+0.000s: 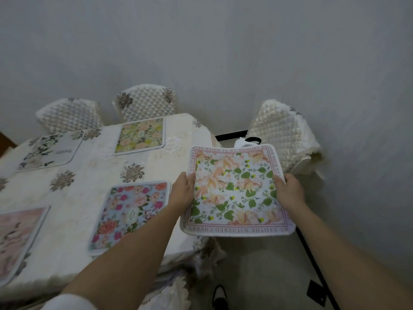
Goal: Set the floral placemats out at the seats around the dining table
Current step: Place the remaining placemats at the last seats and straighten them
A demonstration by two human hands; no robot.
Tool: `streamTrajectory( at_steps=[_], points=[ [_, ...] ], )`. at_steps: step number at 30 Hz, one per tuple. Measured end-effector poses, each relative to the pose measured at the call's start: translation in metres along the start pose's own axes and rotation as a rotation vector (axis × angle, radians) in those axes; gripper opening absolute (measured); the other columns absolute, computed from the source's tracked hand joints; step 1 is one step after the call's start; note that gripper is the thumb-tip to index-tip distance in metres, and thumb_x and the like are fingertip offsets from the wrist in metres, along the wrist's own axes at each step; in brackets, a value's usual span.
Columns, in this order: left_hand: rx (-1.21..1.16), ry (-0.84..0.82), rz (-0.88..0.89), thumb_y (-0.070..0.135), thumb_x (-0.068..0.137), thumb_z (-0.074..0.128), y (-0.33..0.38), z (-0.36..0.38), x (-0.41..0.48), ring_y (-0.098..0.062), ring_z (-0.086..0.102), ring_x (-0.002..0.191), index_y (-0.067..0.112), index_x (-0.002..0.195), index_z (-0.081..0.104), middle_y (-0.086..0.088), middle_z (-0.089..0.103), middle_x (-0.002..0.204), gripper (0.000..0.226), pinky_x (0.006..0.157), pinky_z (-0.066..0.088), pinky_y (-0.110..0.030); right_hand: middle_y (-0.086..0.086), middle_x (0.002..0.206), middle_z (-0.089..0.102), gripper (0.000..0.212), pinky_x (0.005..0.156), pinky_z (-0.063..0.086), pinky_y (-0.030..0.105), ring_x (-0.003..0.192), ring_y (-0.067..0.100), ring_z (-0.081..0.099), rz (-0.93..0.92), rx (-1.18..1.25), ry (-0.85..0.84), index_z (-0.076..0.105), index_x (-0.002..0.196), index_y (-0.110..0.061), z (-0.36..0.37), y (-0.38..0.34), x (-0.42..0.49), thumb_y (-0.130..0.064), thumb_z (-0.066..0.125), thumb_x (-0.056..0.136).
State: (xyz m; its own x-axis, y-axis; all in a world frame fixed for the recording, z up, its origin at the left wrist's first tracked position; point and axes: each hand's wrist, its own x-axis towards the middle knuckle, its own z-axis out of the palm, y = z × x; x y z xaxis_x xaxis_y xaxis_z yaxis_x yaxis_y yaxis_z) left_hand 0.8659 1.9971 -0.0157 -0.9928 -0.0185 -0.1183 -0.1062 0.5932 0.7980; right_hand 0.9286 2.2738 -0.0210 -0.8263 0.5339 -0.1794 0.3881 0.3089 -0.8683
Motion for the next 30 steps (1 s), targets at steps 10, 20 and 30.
streamTrajectory(
  at_steps=[10, 20, 30],
  points=[
    [0.020, 0.036, -0.071, 0.039, 0.103, 0.037, -0.022, 0.004, 0.066, -0.025, 0.059, 0.084, 0.006, 0.096, 0.053, -0.009, 0.060, 0.091, 0.038, 0.075, 0.048, -0.042, 0.009, 0.093, 0.066, 0.026, 0.070, 0.057, 0.043, 0.082, 0.026, 0.066, 0.032, -0.024, -0.092, 0.058, 0.104, -0.009, 0.050, -0.011, 0.056, -0.032, 0.046, 0.100],
    [-0.001, 0.105, -0.140, 0.039, 0.103, 0.039, -0.055, -0.011, 0.161, -0.033, 0.057, 0.082, -0.001, 0.092, 0.049, -0.019, 0.058, 0.087, 0.043, 0.068, 0.043, -0.040, 0.006, 0.092, 0.063, 0.024, 0.060, 0.047, 0.032, 0.080, 0.020, 0.062, 0.026, -0.105, -0.189, 0.054, 0.104, -0.011, 0.129, -0.050, 0.140, -0.032, 0.042, 0.102],
    [-0.014, 0.115, -0.327, 0.028, 0.104, 0.037, -0.085, -0.003, 0.233, -0.021, 0.046, 0.078, 0.000, 0.093, 0.047, -0.016, 0.050, 0.089, 0.032, 0.063, 0.035, -0.034, 0.008, 0.091, 0.067, 0.025, 0.071, 0.058, 0.046, 0.079, 0.026, 0.067, 0.038, -0.136, -0.334, 0.055, 0.104, -0.011, 0.203, -0.045, 0.221, -0.033, 0.042, 0.101]
  ],
)
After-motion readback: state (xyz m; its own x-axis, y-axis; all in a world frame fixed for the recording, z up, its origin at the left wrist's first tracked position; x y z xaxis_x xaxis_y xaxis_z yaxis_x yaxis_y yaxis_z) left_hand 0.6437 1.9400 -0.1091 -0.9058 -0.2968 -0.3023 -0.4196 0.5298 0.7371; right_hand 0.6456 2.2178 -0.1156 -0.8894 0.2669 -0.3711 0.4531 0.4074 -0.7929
